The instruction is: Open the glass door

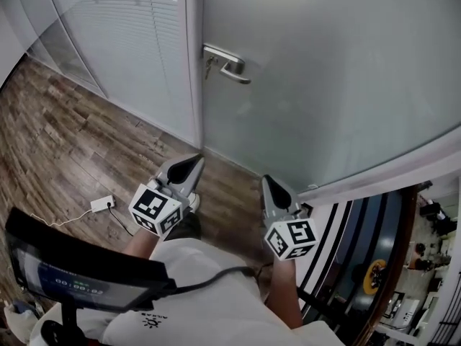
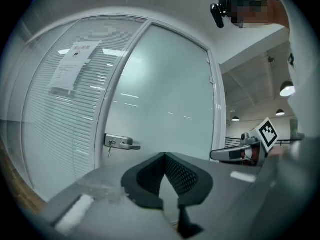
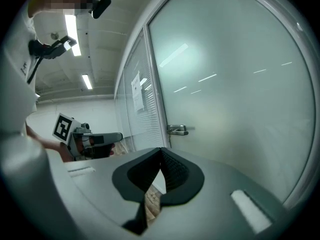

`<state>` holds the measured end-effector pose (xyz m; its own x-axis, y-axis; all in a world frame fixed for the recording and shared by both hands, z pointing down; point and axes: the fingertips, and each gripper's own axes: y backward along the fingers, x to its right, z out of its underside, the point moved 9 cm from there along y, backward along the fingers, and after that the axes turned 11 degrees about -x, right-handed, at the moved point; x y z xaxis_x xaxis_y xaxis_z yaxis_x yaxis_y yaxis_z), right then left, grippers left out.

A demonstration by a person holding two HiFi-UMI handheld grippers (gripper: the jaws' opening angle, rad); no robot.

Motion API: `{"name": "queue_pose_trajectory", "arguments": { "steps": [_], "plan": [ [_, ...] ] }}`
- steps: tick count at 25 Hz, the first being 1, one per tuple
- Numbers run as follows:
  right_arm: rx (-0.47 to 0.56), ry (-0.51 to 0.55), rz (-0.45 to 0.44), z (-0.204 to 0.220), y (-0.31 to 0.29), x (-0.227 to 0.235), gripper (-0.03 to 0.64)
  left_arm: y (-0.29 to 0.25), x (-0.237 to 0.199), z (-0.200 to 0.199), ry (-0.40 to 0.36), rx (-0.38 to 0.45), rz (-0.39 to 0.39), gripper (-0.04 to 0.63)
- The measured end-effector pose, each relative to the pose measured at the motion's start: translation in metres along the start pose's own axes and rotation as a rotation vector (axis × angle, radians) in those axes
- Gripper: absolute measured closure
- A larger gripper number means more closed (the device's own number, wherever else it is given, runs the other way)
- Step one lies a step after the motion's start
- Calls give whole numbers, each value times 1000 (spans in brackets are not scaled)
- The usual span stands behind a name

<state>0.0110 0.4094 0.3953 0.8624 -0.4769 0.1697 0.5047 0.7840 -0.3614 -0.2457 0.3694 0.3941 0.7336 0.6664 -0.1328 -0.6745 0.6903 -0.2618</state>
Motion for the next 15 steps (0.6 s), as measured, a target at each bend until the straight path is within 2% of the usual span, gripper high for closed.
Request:
{"name": "queue_pose_trajectory", "arguments": {
  "steps": [8,15],
  "plan": [
    [-13,34,51,-56,-91,4,609,-52,-85,-31,-17,3,85,592],
    [-18,21,104,-82,-157,5,609,-85,-151,-46,-64,-31,209,592]
  ]
}}
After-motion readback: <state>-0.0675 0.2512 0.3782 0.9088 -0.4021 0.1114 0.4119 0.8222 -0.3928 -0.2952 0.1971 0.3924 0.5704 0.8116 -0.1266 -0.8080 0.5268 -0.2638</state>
